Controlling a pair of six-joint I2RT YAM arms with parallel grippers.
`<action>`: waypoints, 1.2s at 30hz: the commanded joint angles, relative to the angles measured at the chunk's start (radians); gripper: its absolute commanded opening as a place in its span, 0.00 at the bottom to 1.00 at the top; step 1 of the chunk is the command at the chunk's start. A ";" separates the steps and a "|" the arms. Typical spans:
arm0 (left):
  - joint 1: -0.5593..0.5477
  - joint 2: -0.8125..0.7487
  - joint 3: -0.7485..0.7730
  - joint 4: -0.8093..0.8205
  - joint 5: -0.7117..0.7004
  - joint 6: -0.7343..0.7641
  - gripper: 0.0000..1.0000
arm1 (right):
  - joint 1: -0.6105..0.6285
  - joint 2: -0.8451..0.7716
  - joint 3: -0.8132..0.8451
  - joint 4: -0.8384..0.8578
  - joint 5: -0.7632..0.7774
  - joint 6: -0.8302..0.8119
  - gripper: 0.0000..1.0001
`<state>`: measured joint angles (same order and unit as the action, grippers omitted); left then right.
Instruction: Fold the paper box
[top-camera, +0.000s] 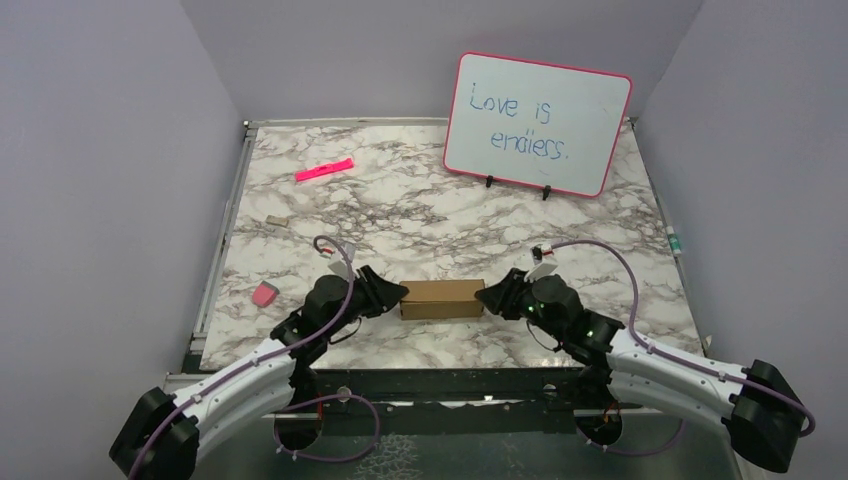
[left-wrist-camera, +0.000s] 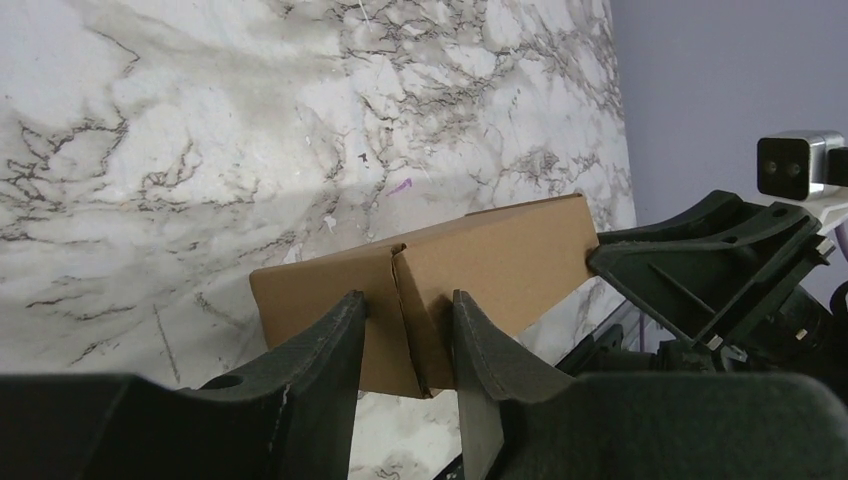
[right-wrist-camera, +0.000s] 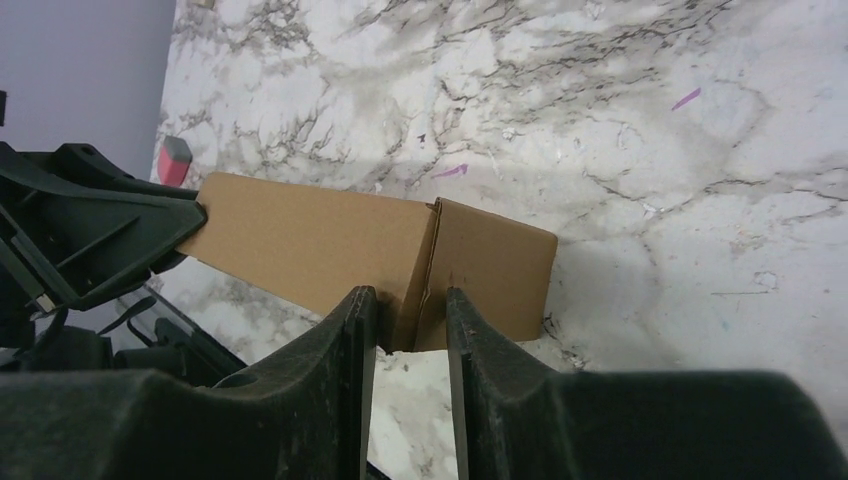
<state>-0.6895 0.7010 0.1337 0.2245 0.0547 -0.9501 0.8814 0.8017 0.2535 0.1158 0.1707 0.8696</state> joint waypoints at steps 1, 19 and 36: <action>-0.009 0.160 0.059 -0.046 -0.027 0.094 0.37 | 0.004 -0.006 -0.026 -0.081 0.081 -0.016 0.32; 0.015 0.085 0.012 -0.157 -0.068 0.084 0.54 | 0.004 -0.085 -0.071 -0.071 0.042 0.029 0.31; 0.065 0.336 -0.048 0.190 0.034 0.006 0.34 | 0.004 0.105 -0.050 0.097 -0.003 0.054 0.25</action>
<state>-0.6525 0.9241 0.1051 0.5014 0.0311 -0.9722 0.8745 0.8272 0.2104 0.2356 0.2317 0.9257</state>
